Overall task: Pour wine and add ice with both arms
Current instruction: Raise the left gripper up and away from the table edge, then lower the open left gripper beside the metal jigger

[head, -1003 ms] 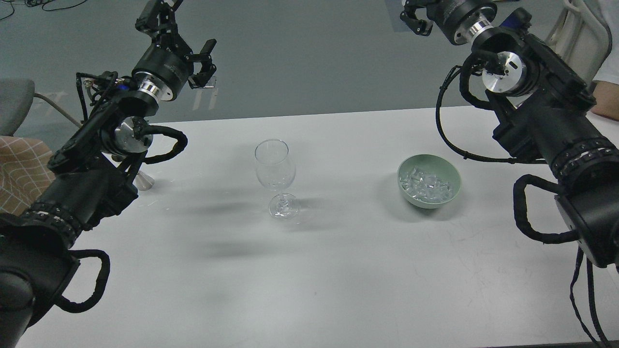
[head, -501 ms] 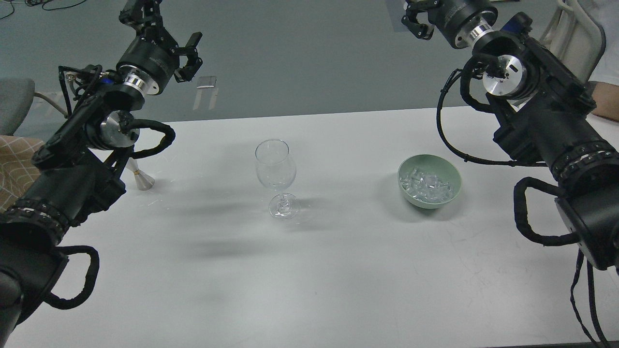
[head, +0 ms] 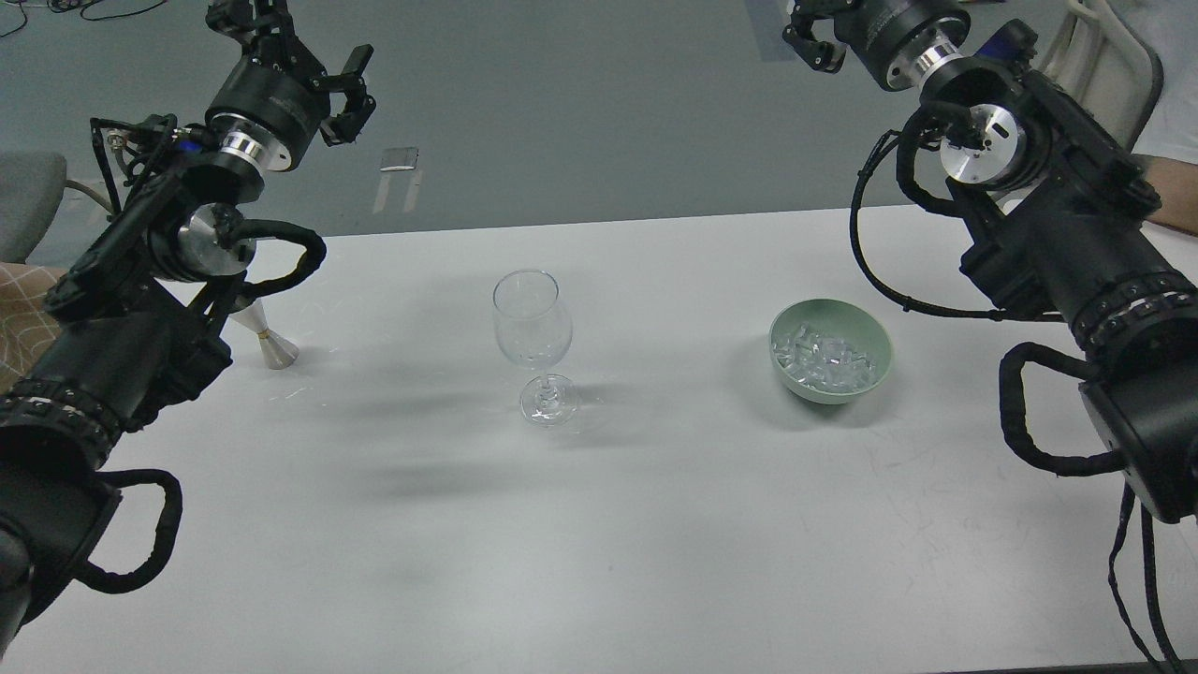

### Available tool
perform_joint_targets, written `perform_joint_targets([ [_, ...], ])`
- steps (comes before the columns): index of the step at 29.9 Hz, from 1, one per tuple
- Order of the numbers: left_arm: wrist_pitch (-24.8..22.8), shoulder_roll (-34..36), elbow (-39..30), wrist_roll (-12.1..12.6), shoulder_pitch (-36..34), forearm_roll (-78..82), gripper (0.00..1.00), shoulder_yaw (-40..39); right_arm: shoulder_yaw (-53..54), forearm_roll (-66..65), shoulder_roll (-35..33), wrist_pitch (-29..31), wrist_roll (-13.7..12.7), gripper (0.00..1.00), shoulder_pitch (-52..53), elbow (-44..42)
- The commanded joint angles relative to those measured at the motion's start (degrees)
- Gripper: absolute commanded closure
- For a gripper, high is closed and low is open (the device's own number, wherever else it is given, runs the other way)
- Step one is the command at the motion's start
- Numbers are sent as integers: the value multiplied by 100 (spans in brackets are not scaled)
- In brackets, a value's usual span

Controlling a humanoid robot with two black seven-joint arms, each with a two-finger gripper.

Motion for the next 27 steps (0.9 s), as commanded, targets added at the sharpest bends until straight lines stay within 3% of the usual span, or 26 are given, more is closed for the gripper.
perform_joint_targets([
  [1,21,-8,-5,-8,-12,-1,2,-5,0,6,-7,0,0,0,-11,5],
  [9,3,10,-75,-8,32,-44,2,-92,0,6,-7,9,0,0,-20,14],
  [20,-128,888,-672,18,295,-501,2,-180,18,15,-174,35,0,0,-186,58],
  [27,327,1697,-2788,27,1471,-730,2,-732,44,23,-376,44,9,0,-300,234],
])
